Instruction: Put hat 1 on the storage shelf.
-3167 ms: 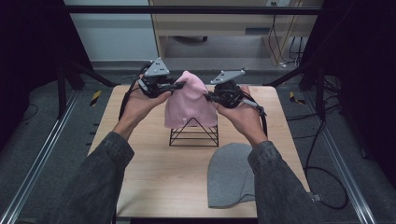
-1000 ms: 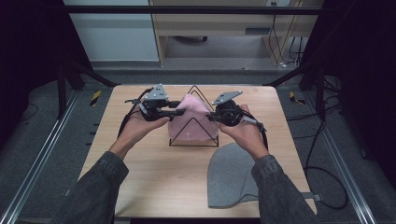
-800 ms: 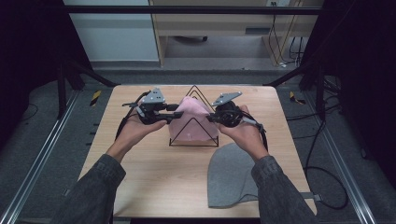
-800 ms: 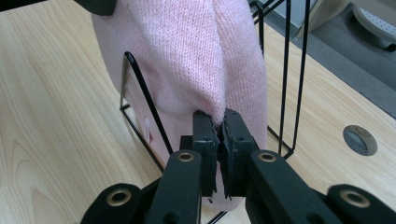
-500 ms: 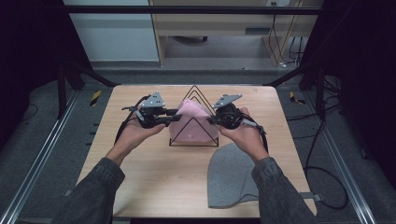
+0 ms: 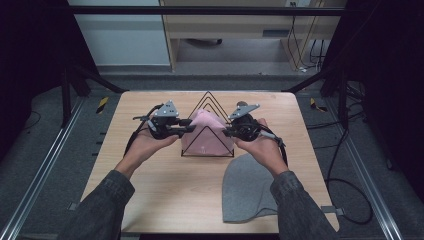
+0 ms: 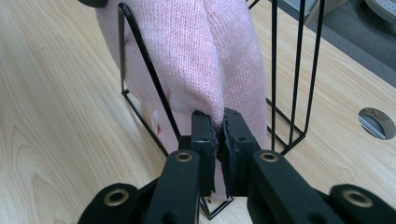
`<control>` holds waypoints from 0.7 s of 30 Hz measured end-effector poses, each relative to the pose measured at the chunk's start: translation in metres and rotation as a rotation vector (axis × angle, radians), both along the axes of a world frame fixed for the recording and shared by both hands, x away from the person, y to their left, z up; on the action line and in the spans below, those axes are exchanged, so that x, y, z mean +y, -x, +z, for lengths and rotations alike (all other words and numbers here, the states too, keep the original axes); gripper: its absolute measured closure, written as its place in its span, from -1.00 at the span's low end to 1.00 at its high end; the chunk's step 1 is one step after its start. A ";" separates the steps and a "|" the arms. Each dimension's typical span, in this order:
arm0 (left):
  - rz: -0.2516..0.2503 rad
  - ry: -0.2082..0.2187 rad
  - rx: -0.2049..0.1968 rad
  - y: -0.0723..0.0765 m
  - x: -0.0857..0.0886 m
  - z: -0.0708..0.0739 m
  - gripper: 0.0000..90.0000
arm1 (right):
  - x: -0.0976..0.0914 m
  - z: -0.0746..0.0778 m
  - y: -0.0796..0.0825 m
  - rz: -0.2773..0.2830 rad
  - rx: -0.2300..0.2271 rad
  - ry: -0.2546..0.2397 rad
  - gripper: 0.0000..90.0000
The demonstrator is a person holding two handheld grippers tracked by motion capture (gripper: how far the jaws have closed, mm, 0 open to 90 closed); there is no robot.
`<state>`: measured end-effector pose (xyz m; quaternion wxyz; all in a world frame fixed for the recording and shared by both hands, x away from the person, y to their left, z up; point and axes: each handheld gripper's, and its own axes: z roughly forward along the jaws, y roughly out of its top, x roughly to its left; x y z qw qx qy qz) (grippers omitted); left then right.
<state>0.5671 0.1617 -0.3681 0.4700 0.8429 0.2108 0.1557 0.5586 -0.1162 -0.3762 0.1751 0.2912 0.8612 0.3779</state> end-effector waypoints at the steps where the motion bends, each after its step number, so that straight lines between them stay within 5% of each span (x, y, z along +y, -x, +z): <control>1: 0.002 0.002 -0.005 0.000 0.001 0.000 0.48 | 0.000 0.000 0.000 -0.004 0.001 -0.001 0.78; 12: 0.064 0.059 -0.010 0.019 0.013 0.005 -0.40 | -0.029 0.008 0.019 -0.075 -0.035 -0.034 -0.06; 16: 0.088 0.041 -0.017 0.027 0.016 0.003 -0.66 | -0.039 0.005 0.025 -0.098 -0.043 -0.028 -0.23; 21: 0.123 0.019 0.002 0.040 0.024 -0.012 -0.76 | -0.058 -0.005 0.033 -0.141 -0.044 -0.003 -0.38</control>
